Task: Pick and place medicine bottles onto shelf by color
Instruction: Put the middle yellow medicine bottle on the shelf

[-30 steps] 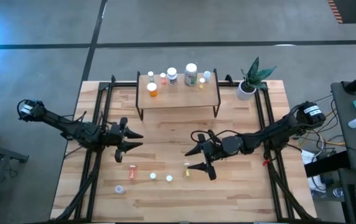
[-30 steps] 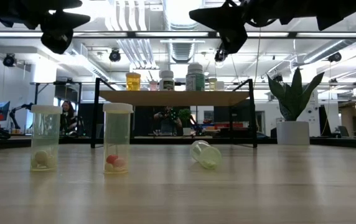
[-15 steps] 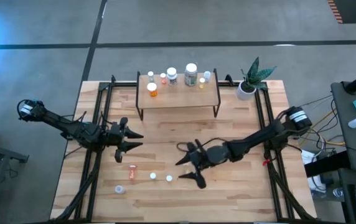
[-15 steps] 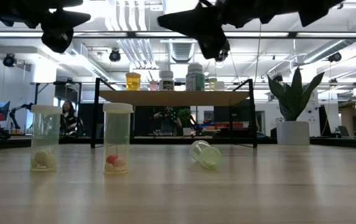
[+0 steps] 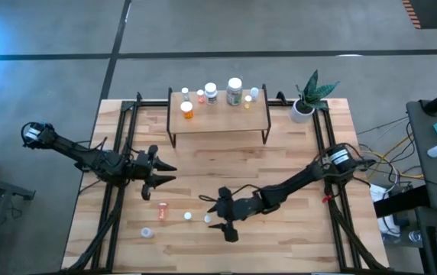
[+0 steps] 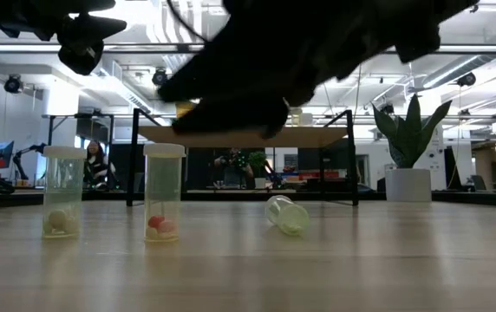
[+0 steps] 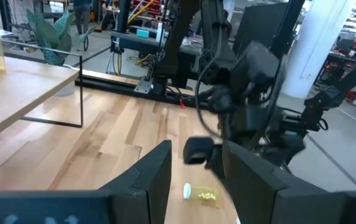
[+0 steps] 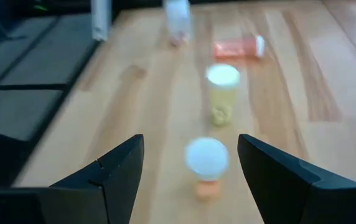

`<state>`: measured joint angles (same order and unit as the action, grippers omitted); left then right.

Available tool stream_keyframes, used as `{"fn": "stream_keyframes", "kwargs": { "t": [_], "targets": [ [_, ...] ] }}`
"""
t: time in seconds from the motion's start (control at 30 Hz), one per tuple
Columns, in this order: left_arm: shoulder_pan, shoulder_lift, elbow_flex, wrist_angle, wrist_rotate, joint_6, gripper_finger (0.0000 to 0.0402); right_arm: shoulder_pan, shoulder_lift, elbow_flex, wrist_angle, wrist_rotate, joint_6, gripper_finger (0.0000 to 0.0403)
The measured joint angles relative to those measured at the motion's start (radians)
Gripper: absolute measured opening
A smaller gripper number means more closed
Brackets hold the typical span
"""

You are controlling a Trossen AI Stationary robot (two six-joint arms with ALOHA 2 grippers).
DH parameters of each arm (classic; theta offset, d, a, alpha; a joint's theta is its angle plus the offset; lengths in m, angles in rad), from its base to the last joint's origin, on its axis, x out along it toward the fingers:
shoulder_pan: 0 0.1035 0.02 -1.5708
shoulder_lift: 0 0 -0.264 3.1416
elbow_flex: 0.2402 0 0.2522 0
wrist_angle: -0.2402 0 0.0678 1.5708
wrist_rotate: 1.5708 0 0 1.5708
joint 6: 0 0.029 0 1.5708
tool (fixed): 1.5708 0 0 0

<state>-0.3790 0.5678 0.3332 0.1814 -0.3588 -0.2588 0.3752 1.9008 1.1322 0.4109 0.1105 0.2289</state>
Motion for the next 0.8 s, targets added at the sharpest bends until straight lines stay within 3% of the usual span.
{"fn": "stream_keyframes", "kwargs": {
  "t": [0.1,0.37,0.8],
  "targets": [
    [0.0,0.001,0.0,0.002,0.007,0.0,0.0127,0.0,0.043,0.017,-0.003,0.045,-0.001,0.0249],
    [0.0,0.003,0.0,0.014,0.013,0.0,0.0127,-0.002,0.111,0.045,-0.004,0.048,0.005,0.0249],
    [-0.001,0.021,0.0,0.021,0.014,0.002,0.0127,-0.003,0.112,0.043,-0.021,0.075,0.015,0.0249]
  ]
}}
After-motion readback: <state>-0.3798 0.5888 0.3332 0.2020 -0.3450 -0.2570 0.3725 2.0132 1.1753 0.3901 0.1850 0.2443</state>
